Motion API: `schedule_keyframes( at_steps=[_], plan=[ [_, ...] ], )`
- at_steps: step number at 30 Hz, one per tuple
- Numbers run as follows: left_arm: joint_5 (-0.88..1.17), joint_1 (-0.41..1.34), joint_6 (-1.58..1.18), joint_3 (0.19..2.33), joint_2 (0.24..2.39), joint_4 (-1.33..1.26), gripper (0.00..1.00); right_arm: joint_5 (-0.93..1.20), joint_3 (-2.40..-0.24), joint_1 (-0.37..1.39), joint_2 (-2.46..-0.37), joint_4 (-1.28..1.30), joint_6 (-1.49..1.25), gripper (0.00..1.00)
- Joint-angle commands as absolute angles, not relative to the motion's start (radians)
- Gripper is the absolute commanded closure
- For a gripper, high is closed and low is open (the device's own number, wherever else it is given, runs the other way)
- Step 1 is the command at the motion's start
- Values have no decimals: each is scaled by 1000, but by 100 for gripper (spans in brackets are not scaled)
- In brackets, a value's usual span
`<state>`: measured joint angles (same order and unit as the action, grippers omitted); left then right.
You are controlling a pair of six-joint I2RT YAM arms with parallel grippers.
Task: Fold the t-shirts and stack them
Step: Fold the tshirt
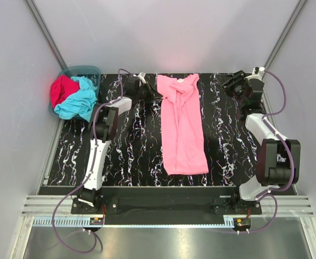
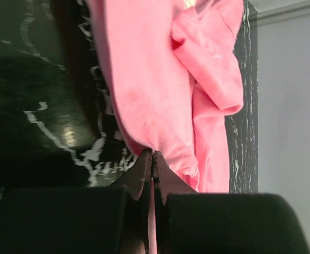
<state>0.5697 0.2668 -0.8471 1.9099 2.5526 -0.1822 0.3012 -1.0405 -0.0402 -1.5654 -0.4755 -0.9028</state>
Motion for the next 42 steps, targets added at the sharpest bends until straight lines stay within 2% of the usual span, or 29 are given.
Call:
schedule_keyframes(
  at_steps=[1, 16, 24, 31, 37, 39, 40, 41, 42],
  plan=[
    [607, 299, -854, 1973, 2453, -242, 100, 316, -1043, -43, -1548, -534, -911, 50],
    [578, 339, -736, 2031, 2370, -100, 100, 325, -1043, -41, -1563, -543, -926, 51],
    [606, 393, -784, 2140, 2493, -80, 98, 325, -1031, -41, -1545, -549, -924, 52],
    [617, 448, -808, 2164, 2591, -83, 91, 330, -1037, -41, -1551, -558, -926, 53],
    [617, 497, -810, 2172, 2635, -78, 90, 333, -1029, -38, -1562, -569, -934, 55],
    [617, 508, -807, 2169, 2638, -75, 86, 333, -1028, -38, -1563, -569, -933, 55],
    [617, 512, -805, 2169, 2638, -71, 81, 333, -1028, -37, -1565, -572, -931, 55],
    [614, 520, -799, 2163, 2637, -68, 72, 333, -1028, -35, -1565, -571, -931, 55],
    [611, 520, -795, 2157, 2632, -63, 53, 333, -1028, -34, -1568, -571, -931, 55]
  ],
)
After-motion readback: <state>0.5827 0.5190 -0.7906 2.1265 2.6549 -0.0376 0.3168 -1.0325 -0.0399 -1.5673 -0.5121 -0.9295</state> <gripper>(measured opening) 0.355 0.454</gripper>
